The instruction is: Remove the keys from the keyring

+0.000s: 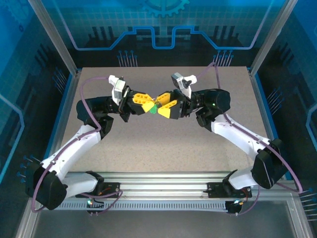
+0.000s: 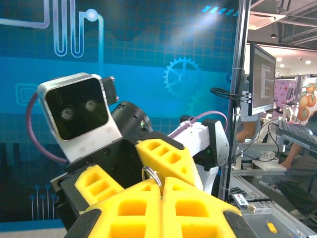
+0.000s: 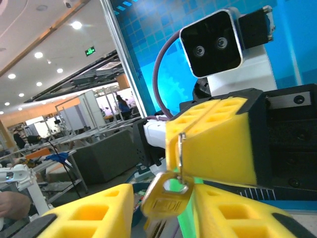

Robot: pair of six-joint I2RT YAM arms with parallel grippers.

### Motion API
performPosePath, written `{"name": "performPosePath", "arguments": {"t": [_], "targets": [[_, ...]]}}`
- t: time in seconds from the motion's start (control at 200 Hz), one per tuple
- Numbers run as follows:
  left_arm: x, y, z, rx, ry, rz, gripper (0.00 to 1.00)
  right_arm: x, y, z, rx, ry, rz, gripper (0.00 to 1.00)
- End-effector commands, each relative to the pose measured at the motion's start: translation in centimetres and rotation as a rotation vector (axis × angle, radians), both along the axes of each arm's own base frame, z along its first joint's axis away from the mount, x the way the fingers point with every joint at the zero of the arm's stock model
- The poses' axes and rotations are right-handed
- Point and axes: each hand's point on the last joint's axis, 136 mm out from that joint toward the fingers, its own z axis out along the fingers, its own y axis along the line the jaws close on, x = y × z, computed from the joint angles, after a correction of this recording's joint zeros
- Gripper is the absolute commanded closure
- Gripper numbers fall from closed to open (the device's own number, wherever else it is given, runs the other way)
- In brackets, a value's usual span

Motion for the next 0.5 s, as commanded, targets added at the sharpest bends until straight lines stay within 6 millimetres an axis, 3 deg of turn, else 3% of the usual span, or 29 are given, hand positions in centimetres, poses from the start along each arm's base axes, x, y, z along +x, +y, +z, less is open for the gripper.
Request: {"name": "performPosePath", "arguments": {"t": [0.0, 0.22, 0.495], "targets": [[-0.63, 0.09, 0.81, -0.009, -0.044, -0.016, 1.00, -1.59, -0.32, 1.05, 0.017, -0.042, 0.063, 0.66], [-0.78, 0.13, 0.97, -0.007, -0.050, -0.018, 1.00, -1.41, -0.47, 1.21, 0.033, -0.028, 0.058, 0.55], [-0.92, 0.14, 0.85, 0.001, -0.055, -0.018, 1.00, -1.25, -0.37, 1.24, 0.013, -0.006, 0.073, 0.62]]}}
